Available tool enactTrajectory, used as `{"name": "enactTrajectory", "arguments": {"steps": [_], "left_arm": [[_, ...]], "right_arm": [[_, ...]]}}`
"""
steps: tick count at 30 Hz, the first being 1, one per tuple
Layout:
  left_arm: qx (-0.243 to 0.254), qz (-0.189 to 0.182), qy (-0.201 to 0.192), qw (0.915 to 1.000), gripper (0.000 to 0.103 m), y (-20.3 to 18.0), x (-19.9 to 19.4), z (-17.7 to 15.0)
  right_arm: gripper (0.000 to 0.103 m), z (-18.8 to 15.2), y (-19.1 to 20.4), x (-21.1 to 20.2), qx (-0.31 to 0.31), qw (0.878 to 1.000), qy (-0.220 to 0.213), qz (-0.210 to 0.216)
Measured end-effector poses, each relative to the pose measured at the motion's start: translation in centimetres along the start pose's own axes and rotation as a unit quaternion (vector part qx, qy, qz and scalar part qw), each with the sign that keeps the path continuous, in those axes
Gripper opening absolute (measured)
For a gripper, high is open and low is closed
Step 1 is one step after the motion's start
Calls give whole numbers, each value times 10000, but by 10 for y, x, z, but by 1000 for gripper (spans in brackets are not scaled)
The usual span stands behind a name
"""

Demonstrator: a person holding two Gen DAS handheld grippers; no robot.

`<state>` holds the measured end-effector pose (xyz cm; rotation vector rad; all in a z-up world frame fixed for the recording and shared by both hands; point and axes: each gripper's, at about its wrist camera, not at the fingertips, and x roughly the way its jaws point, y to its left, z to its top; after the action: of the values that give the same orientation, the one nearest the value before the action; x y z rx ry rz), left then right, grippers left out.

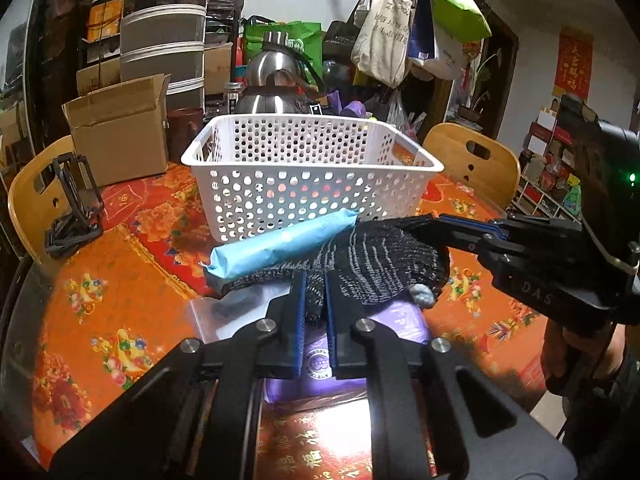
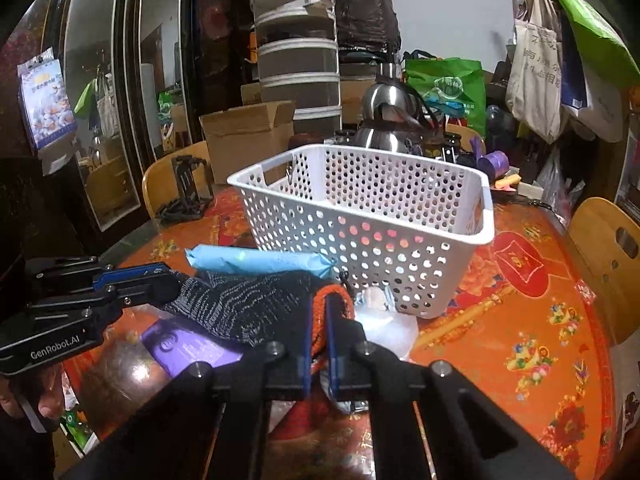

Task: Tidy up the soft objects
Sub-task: 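Carry the black glove with both grippers and release it into the white basket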

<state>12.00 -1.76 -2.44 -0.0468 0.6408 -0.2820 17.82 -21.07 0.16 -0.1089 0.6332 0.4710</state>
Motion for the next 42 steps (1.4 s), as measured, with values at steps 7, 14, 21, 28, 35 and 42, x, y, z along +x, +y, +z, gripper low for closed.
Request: {"name": "enactTrajectory", "arguments": {"steps": [7,14,21,28,35,42], "left_arm": [[-151,-143,-222,9995,8,8,-22,28],[-164,-245,-428,9986,8,8,-45,63],[-132,-258,-636,9976,8,1,-69,93],[-105,-289,-784,9964,8,-3,-82,126],[-92,-239,-828,9962,8,-6,-81,170],[-120,-43,-641,9979,8,1,-42,215]], "right_arm": [[4,24,3,-26,-19,9995,-314,68],[4,53,4,-48,-18,9985,-547,71],[4,71,6,-72,-107,9970,-768,-2],[4,100,9,-94,-224,9945,-1012,-116],[4,135,3,-98,-255,9932,-1110,-255],[4,164,-16,-72,-149,9944,-964,-401]]}}
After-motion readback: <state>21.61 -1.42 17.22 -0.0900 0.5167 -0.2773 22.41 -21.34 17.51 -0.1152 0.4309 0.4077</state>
